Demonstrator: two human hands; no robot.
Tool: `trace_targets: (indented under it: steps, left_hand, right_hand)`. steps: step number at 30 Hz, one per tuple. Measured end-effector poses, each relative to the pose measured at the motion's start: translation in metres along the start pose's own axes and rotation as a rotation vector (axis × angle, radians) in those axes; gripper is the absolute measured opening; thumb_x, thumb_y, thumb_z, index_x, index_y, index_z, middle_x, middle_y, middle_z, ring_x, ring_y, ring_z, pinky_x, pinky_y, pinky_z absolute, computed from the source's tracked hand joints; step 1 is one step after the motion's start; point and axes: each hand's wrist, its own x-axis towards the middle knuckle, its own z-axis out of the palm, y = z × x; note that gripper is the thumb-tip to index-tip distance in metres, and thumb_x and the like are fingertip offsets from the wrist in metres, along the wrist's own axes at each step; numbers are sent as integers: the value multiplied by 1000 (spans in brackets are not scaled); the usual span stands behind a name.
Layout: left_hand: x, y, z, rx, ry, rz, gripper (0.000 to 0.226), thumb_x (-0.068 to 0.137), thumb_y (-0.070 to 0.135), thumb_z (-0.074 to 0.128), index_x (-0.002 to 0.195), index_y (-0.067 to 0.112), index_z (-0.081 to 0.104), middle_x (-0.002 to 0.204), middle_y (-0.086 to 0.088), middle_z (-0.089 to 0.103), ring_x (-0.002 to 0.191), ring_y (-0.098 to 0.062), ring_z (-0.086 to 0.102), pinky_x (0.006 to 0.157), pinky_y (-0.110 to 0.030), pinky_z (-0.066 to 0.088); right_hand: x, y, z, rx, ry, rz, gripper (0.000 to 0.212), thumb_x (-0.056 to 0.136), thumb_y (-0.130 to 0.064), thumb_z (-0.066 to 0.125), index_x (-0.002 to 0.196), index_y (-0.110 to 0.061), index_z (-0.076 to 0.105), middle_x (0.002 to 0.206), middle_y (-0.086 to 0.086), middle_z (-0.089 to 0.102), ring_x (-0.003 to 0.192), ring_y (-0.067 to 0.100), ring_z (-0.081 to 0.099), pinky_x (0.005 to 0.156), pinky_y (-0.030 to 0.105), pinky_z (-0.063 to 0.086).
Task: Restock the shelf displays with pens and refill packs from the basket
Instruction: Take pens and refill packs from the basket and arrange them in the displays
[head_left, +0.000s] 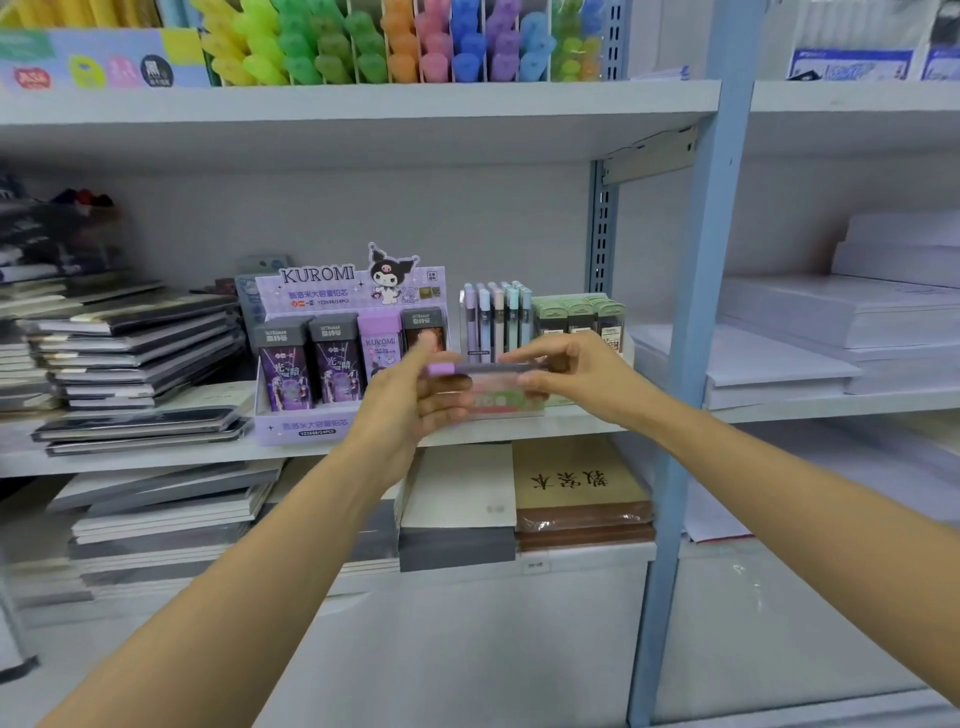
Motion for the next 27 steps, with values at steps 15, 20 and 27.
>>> trace_targets:
  steps: [15, 20, 27]
  left_hand:
    - [-18, -4, -33, 694, -50, 338, 15, 93, 22, 63, 88, 10, 71, 80, -7, 72, 69, -11, 59, 69, -35, 50]
    - [-23, -10, -63, 1027, 146, 575, 23, 91, 31, 64, 107, 14, 65, 108, 0, 60, 99, -12, 54, 87, -29, 42]
    - [-24, -23, -101, 1614, 175, 631, 53, 82, 18, 69, 132, 9, 55, 137, -12, 53, 132, -33, 43, 114, -46, 23]
  right_hand:
    - [23, -44, 49, 32, -47, -20, 37, 93, -18, 62, 130, -17, 57, 98, -1, 68, 89, 9, 65, 75, 25, 56]
    - [48, -61, 56, 71, 58, -2, 25, 93, -14, 60, 117, -17, 55, 92, -1, 71, 86, 13, 70, 68, 20, 55]
    - [89, -66, 63, 23, 293, -32, 16, 96, -9, 56, 106, -13, 45, 110, 11, 68, 95, 19, 67, 79, 32, 58]
